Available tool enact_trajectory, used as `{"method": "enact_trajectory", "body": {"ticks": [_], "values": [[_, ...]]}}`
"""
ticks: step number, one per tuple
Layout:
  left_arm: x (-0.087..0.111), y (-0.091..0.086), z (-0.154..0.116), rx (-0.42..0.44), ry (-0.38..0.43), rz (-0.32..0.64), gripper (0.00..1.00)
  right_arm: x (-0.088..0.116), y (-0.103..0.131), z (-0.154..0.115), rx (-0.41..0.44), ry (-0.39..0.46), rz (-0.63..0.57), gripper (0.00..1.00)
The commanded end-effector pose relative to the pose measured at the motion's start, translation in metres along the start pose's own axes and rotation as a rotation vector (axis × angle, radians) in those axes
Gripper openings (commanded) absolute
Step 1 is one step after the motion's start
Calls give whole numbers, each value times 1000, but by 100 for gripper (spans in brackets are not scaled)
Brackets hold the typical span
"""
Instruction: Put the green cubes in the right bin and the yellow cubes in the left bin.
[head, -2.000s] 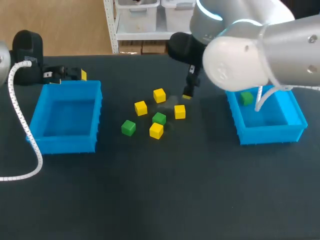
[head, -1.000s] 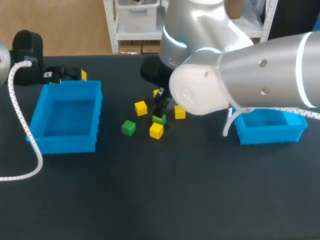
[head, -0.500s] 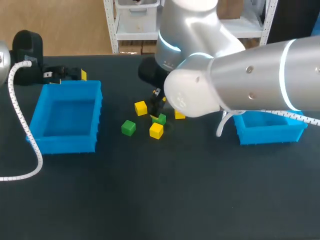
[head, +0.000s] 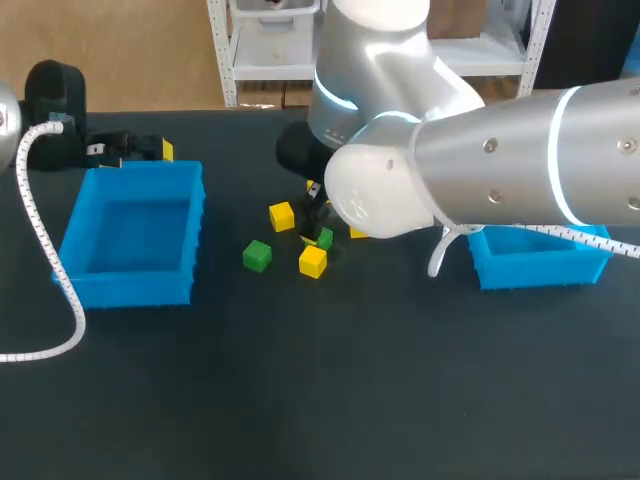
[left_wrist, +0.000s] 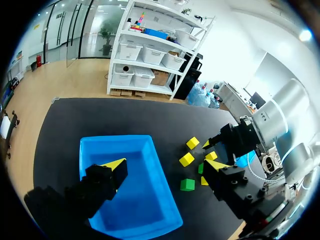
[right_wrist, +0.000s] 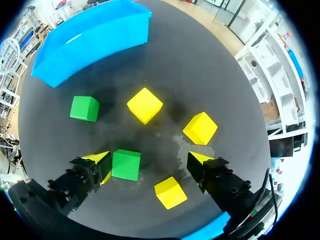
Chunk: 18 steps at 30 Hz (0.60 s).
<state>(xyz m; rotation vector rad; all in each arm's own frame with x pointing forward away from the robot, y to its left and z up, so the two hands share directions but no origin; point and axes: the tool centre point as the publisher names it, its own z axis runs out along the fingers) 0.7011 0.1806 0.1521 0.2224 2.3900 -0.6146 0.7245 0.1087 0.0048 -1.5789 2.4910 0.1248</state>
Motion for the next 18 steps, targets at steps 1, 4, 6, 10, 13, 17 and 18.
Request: {"method": "enact_trajectory", "body": {"ticks": [1, 4, 6, 10, 13, 17, 18], "values": [[1, 2, 0, 10, -5, 2, 100, 2, 2, 1, 0, 1, 0, 100], [1, 2, 0, 10, -5, 2, 100, 4, 3, 2, 0, 3, 1, 100], [1, 2, 0, 10, -5, 2, 100, 5, 4, 3, -1, 5, 0, 100], [1, 2, 0, 10, -5, 2, 100, 6, 6, 3, -3, 8, 0, 56], [1, 2, 0, 10, -5, 2, 100, 6, 6, 3, -2, 8, 0, 37], [1, 2, 0, 10, -5, 2, 100, 5, 9, 4, -1, 10, -1, 35], [1, 2, 0, 10, -5, 2, 100, 6, 10, 5, -1, 11, -1, 35]]}}
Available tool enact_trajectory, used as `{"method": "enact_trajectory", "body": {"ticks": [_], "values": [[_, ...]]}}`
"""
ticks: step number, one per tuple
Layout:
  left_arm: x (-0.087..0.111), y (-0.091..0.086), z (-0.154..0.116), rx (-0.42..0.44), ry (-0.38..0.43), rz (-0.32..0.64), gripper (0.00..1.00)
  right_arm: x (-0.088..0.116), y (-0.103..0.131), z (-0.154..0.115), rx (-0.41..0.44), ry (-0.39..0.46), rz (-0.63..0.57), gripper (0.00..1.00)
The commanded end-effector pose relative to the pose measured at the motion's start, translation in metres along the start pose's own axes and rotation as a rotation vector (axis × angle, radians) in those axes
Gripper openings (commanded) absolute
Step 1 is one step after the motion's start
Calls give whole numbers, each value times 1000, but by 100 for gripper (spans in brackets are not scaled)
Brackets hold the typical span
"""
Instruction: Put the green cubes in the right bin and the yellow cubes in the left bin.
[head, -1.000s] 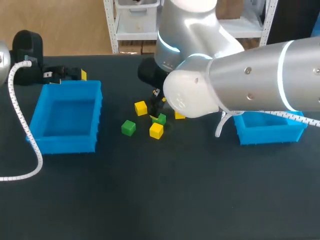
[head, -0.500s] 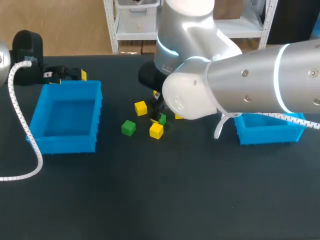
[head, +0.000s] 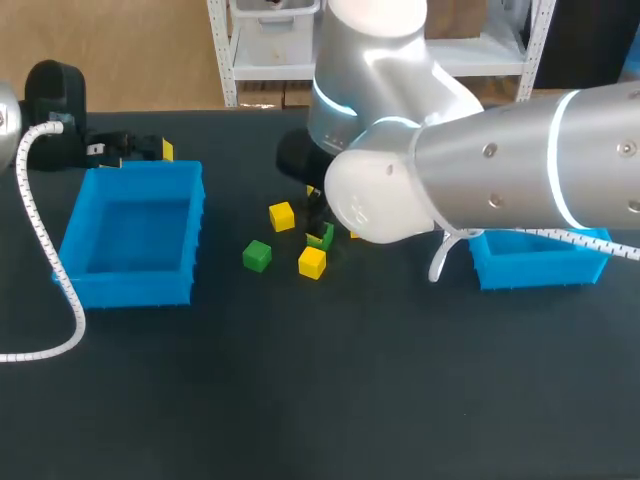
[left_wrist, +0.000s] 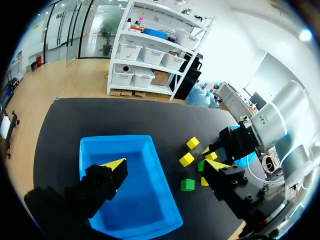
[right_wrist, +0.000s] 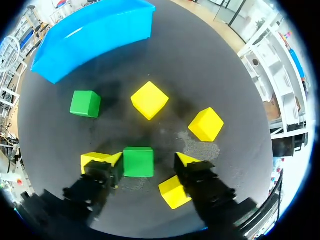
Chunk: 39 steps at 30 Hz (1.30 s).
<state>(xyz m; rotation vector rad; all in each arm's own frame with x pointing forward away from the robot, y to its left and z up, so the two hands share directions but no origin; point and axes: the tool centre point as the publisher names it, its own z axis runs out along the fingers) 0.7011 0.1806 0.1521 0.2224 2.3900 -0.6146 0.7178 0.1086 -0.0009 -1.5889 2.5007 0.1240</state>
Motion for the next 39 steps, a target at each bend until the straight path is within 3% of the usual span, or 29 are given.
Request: {"method": "enact_trajectory", "body": {"ticks": [1, 5, 10, 17, 24, 39], "values": [[1, 2, 0, 10, -5, 2, 100, 2, 4, 0, 5, 0, 0, 36], [1, 2, 0, 10, -5, 2, 100, 2, 7, 0, 1, 1, -2, 30], [1, 2, 0, 10, -5, 2, 100, 2, 8, 1, -1, 2, -2, 0], [1, 2, 0, 10, -5, 2, 100, 6, 0, -12, 16, -11, 4, 0], [1, 2, 0, 10, -5, 2, 100, 16, -26, -40, 63, -52, 29, 0], [1, 2, 0, 10, -5, 2, 100, 78, -91, -111, 160, -130, 153, 0]]}}
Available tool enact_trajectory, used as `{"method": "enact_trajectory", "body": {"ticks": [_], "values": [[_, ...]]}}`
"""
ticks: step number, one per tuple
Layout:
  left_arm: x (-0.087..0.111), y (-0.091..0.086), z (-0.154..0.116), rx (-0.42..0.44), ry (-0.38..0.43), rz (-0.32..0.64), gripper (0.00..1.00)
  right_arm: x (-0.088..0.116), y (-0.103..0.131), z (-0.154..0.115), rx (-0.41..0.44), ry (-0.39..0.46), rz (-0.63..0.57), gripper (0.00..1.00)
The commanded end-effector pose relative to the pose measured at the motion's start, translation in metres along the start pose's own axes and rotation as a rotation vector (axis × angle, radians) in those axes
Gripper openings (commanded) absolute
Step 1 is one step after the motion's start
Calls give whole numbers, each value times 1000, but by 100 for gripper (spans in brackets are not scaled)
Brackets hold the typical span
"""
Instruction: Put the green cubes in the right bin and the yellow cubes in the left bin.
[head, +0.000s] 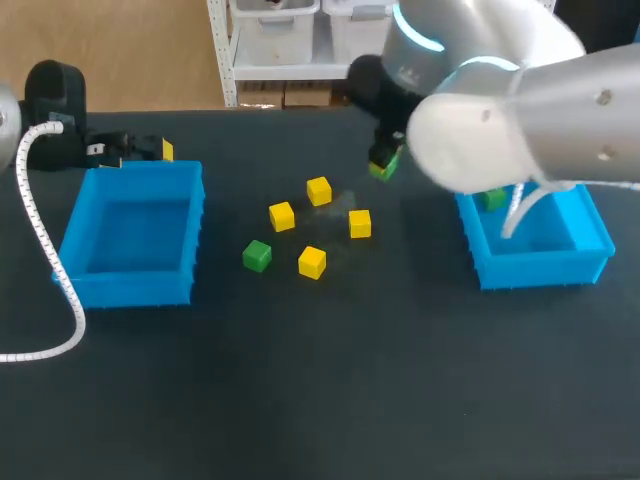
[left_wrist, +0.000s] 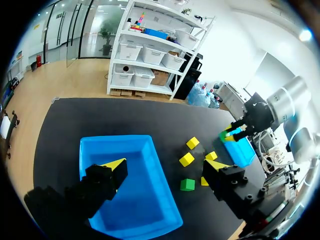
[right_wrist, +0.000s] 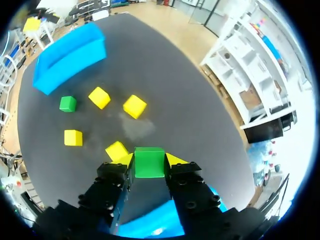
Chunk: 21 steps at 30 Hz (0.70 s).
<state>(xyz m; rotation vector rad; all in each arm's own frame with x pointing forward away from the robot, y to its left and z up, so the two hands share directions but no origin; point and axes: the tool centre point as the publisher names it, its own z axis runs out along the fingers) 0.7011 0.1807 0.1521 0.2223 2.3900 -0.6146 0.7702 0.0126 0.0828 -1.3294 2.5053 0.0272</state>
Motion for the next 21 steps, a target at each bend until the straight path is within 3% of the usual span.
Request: {"method": "enact_trajectory", "body": {"ticks": [1, 13, 21], "values": [[1, 2, 0, 10, -5, 2, 100, 33, -12, -23, 24, -60, 18, 0], [1, 2, 0, 10, -5, 2, 100, 91, -58, -34, 70, -38, 139, 0], [1, 2, 0, 10, -5, 2, 100, 125, -73, -36, 84, -24, 199, 0]]}}
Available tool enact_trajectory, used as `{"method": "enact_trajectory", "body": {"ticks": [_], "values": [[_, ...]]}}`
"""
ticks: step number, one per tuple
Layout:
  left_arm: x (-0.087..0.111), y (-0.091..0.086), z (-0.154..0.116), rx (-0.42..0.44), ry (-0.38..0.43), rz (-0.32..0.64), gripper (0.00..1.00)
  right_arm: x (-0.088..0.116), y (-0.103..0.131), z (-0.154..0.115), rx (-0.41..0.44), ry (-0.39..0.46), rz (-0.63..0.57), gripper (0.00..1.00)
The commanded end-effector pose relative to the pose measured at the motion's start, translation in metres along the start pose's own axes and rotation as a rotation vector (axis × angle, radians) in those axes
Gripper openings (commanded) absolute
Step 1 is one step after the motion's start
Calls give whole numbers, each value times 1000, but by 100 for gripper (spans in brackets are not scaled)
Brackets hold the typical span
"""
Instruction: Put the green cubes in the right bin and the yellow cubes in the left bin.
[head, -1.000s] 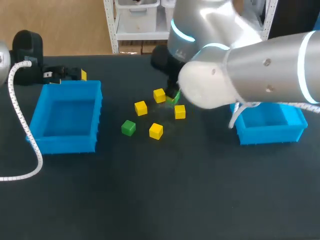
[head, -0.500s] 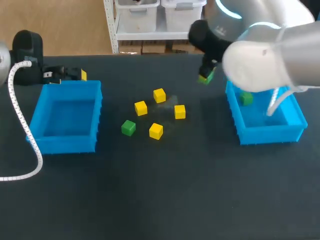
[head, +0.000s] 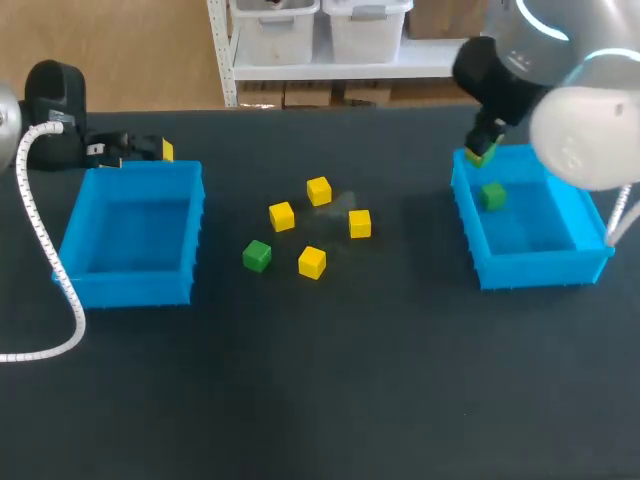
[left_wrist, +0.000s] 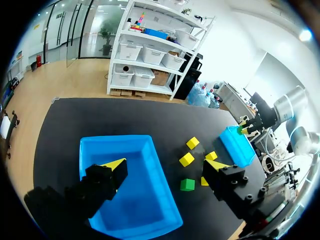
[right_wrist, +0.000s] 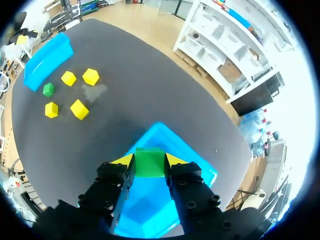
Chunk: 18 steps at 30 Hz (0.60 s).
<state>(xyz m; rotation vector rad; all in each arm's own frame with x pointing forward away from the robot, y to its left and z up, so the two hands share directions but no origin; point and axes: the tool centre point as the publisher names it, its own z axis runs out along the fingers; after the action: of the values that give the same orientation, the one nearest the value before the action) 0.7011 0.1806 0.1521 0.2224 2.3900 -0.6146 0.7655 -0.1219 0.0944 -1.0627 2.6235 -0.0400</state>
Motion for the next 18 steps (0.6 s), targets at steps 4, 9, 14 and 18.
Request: {"method": "enact_trajectory", "body": {"ticks": [4, 9, 14, 18], "values": [[1, 2, 0, 10, -5, 2, 100, 27, -6, 2, 7, -37, 24, 0], [1, 2, 0, 10, -5, 2, 100, 38, -14, 9, 27, -10, 41, 0], [1, 2, 0, 10, -5, 2, 100, 40, -17, 9, 22, -9, 24, 100], [1, 2, 0, 10, -5, 2, 100, 28, -12, 0, 12, -28, -40, 100]]}}
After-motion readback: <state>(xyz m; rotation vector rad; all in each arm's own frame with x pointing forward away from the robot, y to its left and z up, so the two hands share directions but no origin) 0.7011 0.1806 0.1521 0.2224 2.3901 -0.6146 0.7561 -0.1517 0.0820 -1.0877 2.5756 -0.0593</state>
